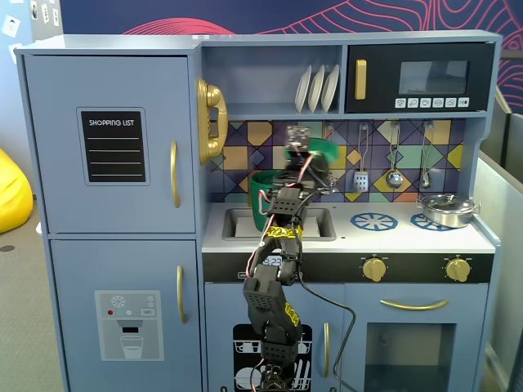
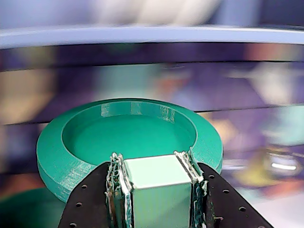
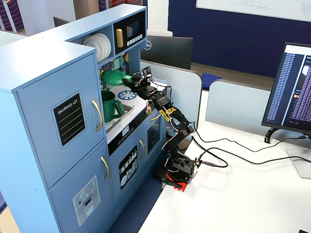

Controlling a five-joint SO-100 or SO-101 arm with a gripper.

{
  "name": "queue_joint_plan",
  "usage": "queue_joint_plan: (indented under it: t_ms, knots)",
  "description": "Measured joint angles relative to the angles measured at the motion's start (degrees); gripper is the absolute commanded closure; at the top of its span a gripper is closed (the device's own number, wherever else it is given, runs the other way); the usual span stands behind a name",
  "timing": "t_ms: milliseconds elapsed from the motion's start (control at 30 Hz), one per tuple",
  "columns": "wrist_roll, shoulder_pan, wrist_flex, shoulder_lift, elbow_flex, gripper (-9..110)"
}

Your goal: Take off the lid from the green recipient and place it on the counter

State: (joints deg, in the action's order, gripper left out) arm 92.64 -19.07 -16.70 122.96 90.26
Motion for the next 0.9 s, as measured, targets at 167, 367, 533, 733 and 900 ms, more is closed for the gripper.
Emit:
queue_joint_plan:
  t_ms: [167, 367, 533, 733, 900]
  knots:
    - [-1.8, -8.3, -1.3, 0.5, 1.5, 101]
    - [-1.4, -12.2, 3.5, 3.5, 12.7, 101]
    - [-0.4, -13.8, 13.8, 4.3, 24.1, 101]
    - [1.2, -13.7, 25.1, 2.7, 32.0, 101]
    - [1.8, -13.6, 30.6, -1.8, 34.5, 101]
